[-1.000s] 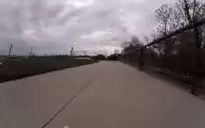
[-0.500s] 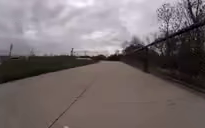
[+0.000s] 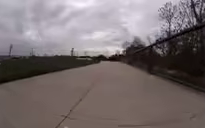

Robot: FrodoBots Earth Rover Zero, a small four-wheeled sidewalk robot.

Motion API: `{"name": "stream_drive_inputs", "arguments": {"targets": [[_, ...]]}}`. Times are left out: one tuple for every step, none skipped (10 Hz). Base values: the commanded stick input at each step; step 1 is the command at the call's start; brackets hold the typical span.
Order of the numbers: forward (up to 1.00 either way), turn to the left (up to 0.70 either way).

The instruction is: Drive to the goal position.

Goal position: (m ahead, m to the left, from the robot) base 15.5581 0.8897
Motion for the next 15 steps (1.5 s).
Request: {"name": "stream_drive_inputs", "arguments": {"targets": [[0.0,0.0],[0.0,0.0],[0.0,0.0],[0.0,0.0],[0.0,0.0],[0.0,0.0],[0.74,0.0],[1.0,0.0],[1.0,0.0],[1.0,0.0],[1.0,0.0],[1.0,0.0],[1.0,0.0],[1.0,0.0],[1.0,0.0]]}}
